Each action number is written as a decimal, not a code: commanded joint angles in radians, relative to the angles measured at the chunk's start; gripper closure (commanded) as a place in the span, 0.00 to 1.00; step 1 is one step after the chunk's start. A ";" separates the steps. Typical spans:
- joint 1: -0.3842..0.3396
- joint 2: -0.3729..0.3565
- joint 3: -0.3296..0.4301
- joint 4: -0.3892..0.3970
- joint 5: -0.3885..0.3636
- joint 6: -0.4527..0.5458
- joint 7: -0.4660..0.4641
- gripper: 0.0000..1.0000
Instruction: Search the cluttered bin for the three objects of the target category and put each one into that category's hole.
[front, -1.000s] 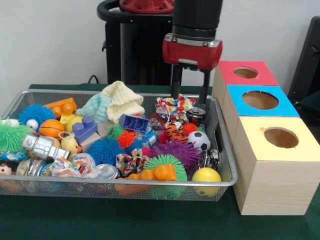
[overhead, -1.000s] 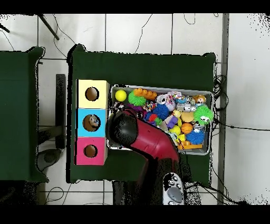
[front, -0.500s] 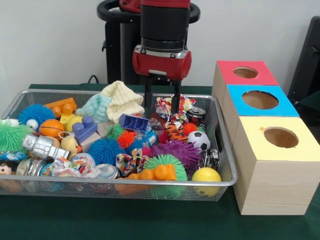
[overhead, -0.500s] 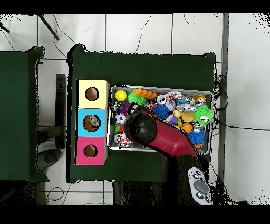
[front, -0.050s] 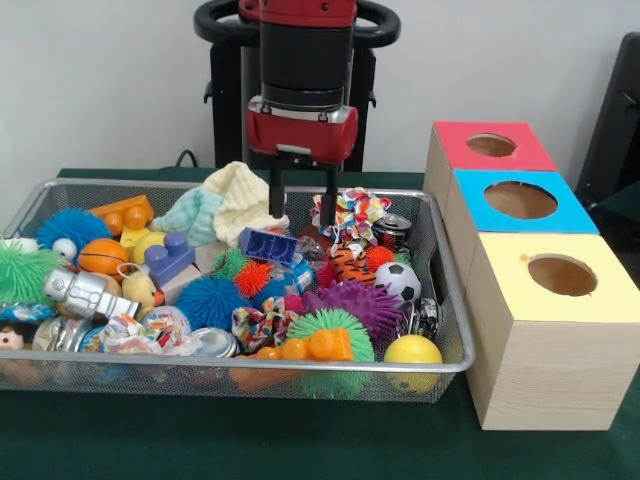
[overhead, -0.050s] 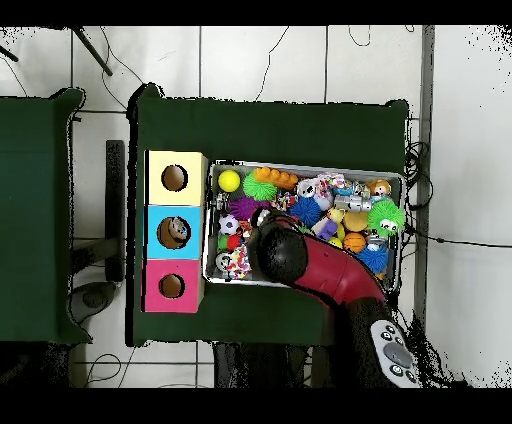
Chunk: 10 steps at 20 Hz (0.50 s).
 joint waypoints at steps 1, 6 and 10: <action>-0.077 0.067 0.076 -0.028 -0.100 0.049 -0.022 0.00; -0.123 0.128 0.093 -0.117 -0.150 0.090 -0.063 0.00; -0.150 0.146 0.107 -0.120 -0.180 0.073 -0.048 0.00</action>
